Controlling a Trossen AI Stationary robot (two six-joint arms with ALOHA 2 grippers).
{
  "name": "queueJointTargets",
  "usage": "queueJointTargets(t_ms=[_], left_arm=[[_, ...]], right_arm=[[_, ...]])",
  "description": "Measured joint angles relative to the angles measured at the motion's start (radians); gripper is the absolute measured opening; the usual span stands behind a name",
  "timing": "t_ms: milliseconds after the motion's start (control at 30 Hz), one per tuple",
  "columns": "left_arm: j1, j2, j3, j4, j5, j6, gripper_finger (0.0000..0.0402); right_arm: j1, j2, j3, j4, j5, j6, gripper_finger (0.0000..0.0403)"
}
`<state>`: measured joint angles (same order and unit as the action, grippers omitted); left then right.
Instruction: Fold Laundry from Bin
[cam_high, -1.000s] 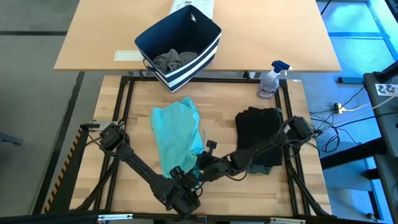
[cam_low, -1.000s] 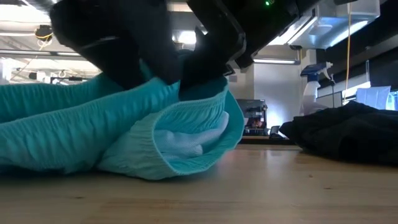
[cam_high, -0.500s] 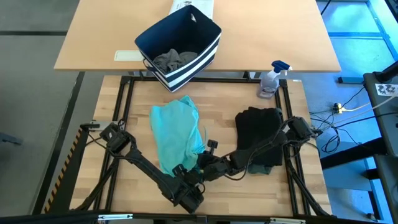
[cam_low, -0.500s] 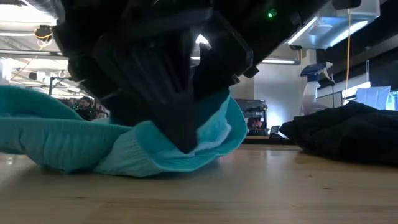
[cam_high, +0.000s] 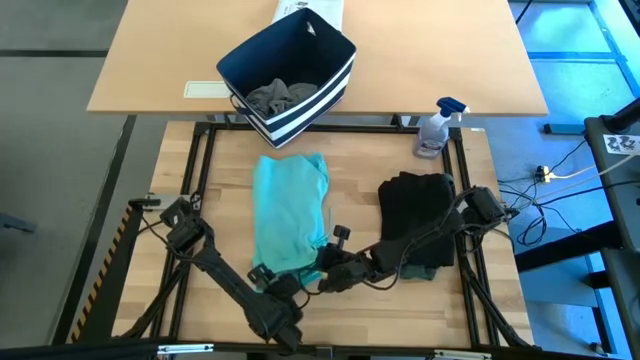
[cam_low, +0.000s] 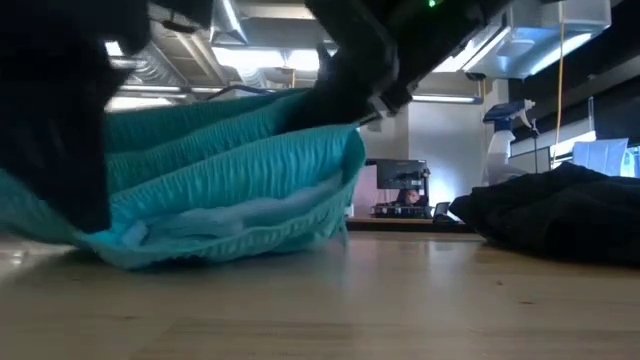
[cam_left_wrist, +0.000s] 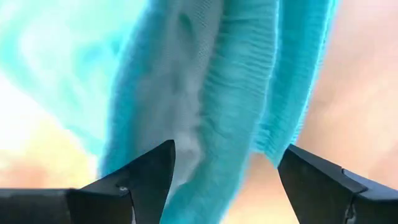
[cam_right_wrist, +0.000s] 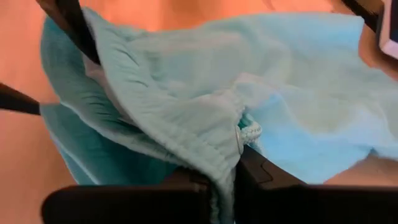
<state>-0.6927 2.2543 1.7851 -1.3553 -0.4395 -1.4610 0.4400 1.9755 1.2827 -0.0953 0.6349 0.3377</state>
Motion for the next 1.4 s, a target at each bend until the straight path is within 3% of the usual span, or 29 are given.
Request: queueJointTargets(t_ms=[300,600,800,967,1400], left_arm=[[0.005,-0.004,-0.013,0.001,0.002,-0.010,0.0272],[-0.019,-0.005,-0.039,-0.166,0.116,-0.118,0.0272],[-0.030,-0.005,-0.039,-0.201,0.093,-0.137,0.0272],[-0.030,-0.005,-0.037,-0.182,0.017,-0.187,0.0272],[-0.073,-0.006,0.064,-0.081,-0.037,-0.123,0.0273]], right_arm=[[-0.002,0.002,-0.003,0.000,-0.015,-0.001,0.0030],[-0.001,0.002,-0.004,-0.022,-0.018,0.043,0.0030],[0.000,-0.002,-0.004,-0.028,-0.018,0.079,0.0030],[0.006,-0.015,-0.005,-0.012,-0.007,0.078,0.0030],[0.005,-0.019,-0.005,-0.010,-0.015,0.078,0.0030]])
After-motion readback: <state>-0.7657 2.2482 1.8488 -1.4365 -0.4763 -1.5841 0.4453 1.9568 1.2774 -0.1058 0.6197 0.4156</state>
